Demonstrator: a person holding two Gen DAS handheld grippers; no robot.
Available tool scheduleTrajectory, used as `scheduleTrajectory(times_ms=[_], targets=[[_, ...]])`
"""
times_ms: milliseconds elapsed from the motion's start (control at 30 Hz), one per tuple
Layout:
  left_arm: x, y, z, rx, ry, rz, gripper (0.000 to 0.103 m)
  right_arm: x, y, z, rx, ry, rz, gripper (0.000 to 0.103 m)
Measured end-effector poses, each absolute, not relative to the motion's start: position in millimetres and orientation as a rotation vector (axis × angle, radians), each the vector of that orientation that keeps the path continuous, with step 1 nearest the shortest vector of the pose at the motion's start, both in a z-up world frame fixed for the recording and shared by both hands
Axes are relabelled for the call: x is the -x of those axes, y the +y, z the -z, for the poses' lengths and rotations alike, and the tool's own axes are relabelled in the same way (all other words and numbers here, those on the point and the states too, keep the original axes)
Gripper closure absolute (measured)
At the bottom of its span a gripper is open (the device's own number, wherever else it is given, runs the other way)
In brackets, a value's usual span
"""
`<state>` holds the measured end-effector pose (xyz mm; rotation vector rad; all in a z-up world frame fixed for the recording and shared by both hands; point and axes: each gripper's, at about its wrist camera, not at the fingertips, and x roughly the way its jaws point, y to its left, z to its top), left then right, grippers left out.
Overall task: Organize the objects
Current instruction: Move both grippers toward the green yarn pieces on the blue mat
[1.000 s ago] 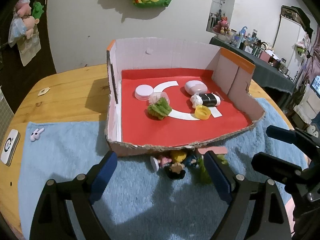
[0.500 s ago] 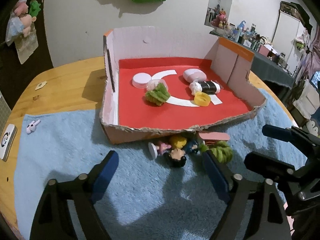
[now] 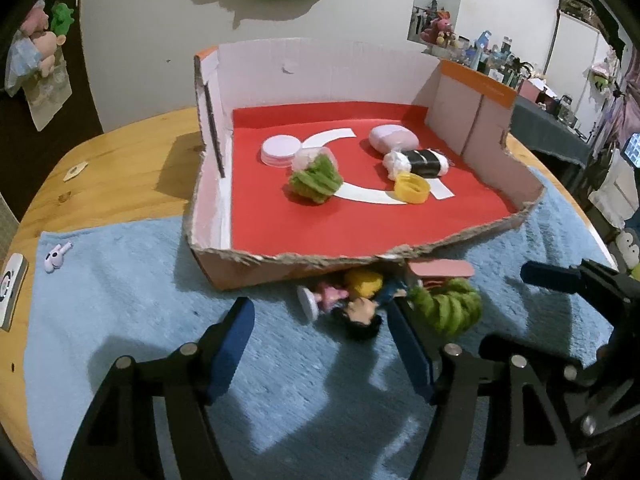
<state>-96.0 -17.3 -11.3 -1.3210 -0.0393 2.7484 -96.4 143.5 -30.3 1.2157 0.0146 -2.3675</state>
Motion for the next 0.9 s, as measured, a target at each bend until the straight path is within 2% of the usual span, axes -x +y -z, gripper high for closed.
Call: scheduleTrajectory(times_ms=[567, 700, 900], targets=[[102.0, -23.2, 10.2, 1.324, -0.127, -2.716, 0.034, 102.6, 131.4, 40.2, -1.205, 0.044, 2.424, 0.006], [98.6, -18.5, 11.8, 1.316, -0.124, -2.665, 0.046, 102.9, 145.5, 40.2, -1.219, -0.009, 2.442, 0.007], [94.5, -12.0, 11.9, 1.287, -0.074, -2.659, 0.046, 95.7, 154.0, 33.9, -1.214, 0.039, 2.508, 0.007]])
